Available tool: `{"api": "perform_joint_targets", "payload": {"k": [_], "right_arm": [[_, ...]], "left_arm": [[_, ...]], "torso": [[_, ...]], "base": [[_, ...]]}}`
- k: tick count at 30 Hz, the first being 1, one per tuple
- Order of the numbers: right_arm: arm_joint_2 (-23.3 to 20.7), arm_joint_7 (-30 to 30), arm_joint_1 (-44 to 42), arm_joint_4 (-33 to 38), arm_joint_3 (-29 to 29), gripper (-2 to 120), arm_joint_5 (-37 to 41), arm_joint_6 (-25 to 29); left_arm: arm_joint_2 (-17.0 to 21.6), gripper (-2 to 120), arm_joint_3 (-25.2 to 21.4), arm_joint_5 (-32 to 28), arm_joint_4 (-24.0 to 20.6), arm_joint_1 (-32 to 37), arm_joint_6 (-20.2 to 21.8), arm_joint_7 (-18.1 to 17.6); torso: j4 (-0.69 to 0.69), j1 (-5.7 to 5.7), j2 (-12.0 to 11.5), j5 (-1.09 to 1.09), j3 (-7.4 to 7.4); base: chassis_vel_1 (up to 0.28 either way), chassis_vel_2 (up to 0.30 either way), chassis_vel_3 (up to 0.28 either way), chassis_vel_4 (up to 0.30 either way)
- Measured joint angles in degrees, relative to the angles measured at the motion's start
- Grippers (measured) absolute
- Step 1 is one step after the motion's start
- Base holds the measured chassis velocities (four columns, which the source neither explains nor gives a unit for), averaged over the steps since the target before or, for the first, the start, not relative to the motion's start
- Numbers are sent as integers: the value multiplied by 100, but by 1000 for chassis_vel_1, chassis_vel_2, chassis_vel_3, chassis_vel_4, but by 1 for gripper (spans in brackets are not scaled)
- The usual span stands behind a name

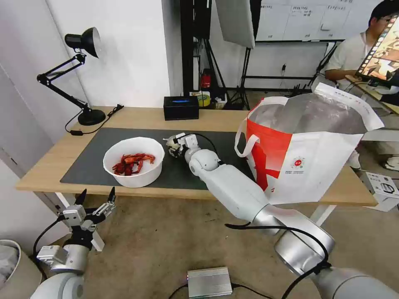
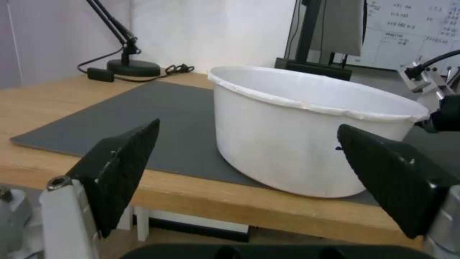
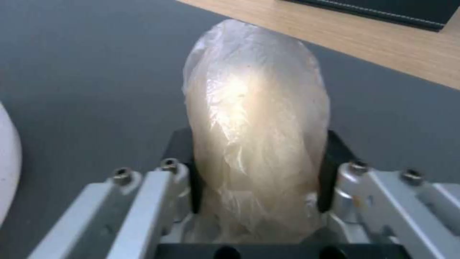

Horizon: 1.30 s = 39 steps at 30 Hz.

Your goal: Pick up the trash from the table and place it into the takeout bag.

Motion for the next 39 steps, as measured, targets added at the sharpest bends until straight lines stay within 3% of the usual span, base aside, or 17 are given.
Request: {"api": "perform_joint_targets", "payload": {"k": [2,11,22,35,39], "right_arm": [[-54,54,-70,133,-6,28,-2,65],[-448,166,-330,731,53,5,-29,276],[-1049,220,-858,1740,295,5,34,723],[-1856,-345,-1785,3085,518,5,-644,2557],[-2045,-460,-2118,3365,628,5,-691,2835]], "left_arm": [[-6,100,4,-2,-10,2,0,1],[-2,100,14,-9,-32,-12,0,2],[-40,100,95,35,-41,-23,5,0],[18,100,84,49,-43,5,9,-2],[42,100,86,50,-52,4,11,-2]], "torso": [[0,0,0,0,0],[0,0,0,0,0],[-1,0,0,1,0],[0,-1,0,1,0],[0,-1,0,0,-1]], "base": [[0,0,0,0],[0,0,0,0],[0,0,0,0],[0,0,0,0],[0,0,0,0]]}}
